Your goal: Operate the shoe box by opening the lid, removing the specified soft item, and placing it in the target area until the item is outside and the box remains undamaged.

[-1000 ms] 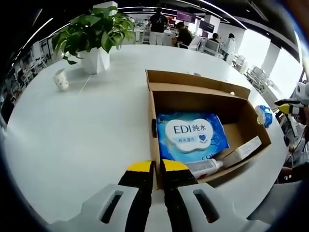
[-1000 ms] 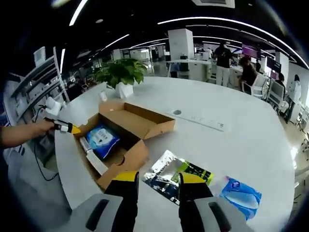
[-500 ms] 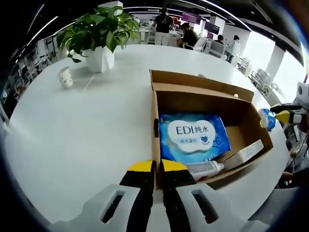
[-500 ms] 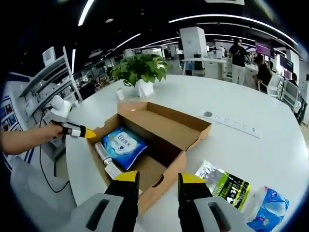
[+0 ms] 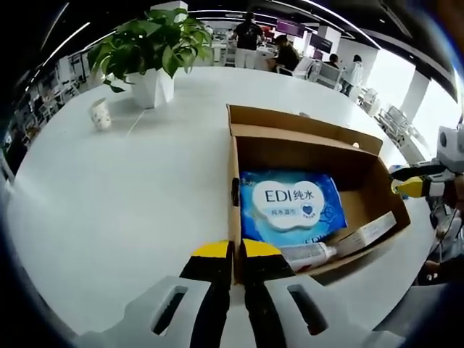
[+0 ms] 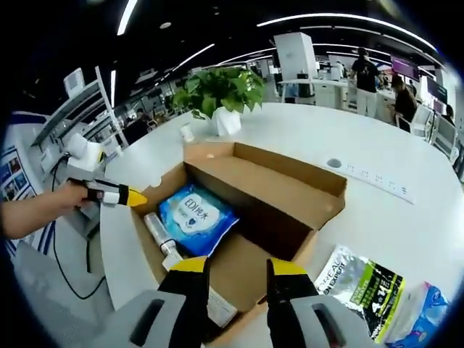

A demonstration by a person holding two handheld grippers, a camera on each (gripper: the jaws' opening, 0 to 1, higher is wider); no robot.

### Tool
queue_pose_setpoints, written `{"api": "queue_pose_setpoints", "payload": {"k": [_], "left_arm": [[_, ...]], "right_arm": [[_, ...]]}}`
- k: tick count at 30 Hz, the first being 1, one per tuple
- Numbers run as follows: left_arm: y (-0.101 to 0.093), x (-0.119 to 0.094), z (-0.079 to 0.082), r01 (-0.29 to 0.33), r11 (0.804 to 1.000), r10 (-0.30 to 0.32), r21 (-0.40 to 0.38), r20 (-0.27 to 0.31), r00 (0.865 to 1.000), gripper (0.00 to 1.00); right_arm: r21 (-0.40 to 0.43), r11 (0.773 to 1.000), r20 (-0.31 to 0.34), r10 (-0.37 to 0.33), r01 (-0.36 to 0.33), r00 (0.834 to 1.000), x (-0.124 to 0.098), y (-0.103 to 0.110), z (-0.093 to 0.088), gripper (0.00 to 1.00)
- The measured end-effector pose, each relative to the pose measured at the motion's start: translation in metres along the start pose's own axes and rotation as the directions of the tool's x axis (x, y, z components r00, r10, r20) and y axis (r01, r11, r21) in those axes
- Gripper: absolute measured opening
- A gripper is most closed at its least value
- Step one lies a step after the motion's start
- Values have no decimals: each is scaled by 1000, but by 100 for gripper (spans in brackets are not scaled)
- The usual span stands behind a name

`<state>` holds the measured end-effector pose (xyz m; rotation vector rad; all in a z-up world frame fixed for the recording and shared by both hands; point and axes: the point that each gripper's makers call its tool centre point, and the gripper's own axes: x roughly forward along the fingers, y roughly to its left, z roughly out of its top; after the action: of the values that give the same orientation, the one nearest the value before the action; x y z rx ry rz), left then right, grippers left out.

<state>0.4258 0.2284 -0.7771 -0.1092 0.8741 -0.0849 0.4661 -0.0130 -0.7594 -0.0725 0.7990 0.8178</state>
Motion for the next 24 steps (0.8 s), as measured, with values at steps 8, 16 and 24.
{"api": "queue_pose_setpoints", "payload": {"k": [8, 16, 24], "left_arm": [[5, 5, 1, -1, 1000, 1, -6, 2, 1000, 1], [8, 9, 3, -2, 1000, 2, -5, -1, 1000, 1], [11, 12, 3, 0, 1000, 0, -18, 1, 1000, 2]], "right_arm": [[28, 1000, -50, 6, -5, 999, 27, 7, -10, 27], [31, 999, -89, -6, 9, 996, 46, 5, -10, 30], [21, 1000, -42, 21, -20, 999, 47, 19, 11, 29]]}}
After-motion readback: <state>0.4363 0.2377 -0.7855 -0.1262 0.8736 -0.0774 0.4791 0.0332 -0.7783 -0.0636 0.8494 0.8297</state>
